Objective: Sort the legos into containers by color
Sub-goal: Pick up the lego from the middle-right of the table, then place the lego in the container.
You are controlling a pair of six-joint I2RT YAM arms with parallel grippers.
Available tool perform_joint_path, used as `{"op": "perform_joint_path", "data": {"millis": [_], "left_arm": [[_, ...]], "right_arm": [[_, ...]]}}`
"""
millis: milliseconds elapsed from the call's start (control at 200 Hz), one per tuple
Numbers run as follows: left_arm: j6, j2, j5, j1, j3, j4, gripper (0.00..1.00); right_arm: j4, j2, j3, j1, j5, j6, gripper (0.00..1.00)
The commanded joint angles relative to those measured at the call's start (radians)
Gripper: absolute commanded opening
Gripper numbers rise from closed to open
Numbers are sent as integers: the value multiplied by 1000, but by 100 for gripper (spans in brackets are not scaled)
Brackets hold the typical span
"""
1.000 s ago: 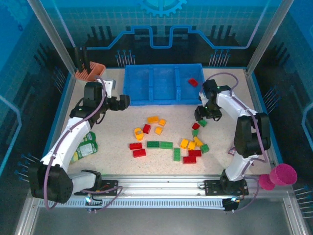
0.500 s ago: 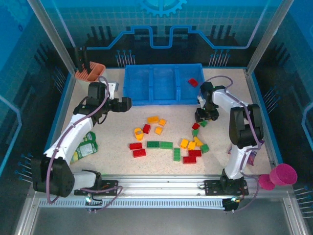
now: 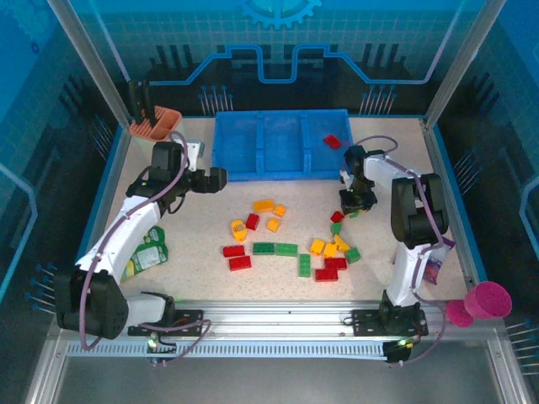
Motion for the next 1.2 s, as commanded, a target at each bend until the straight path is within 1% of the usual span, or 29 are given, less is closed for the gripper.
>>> {"op": "perform_joint_path", "data": {"millis": [0,110,175,260,345,460,535,706,796,881,1041,1191], "left_arm": [[22,-4,19,-4,18,-9,99],[20,-5,20,-4,15,-2,99],[19,-1,26,-4,19,-1,99],[17,4,30,-5,25,-8,99],[16,-1,32,-4,26,-9,99],[13,-14,17,-4,20,0,99],[18,-31,6,-4,19,0,99],[32,-87,-28,-4,-3,1,99],[37,-103,-41,-4,-9,1,100],[39,-110,-42,-4,-12,3,99],[26,-93,-18,-4,-13,11,99],[20,-67,-5,-4,-4,4,99]], "right_arm": [[-25,-4,31,-11,-29,2,25],[-66,-62,75,13,-26,-5,23],[-112,-84,141,46,-12,-13,23],[-172,-77,256,98,3,-33,23],[-209,-35,402,158,21,-54,23],[-224,61,596,229,29,-83,22],[-233,152,741,263,22,-101,22],[-279,390,1082,297,1,-120,23],[-289,490,1202,308,13,-135,23],[-265,542,1233,313,4,-150,23],[-131,551,1155,327,-13,-152,24],[-91,597,1165,340,-2,-157,24]]}}
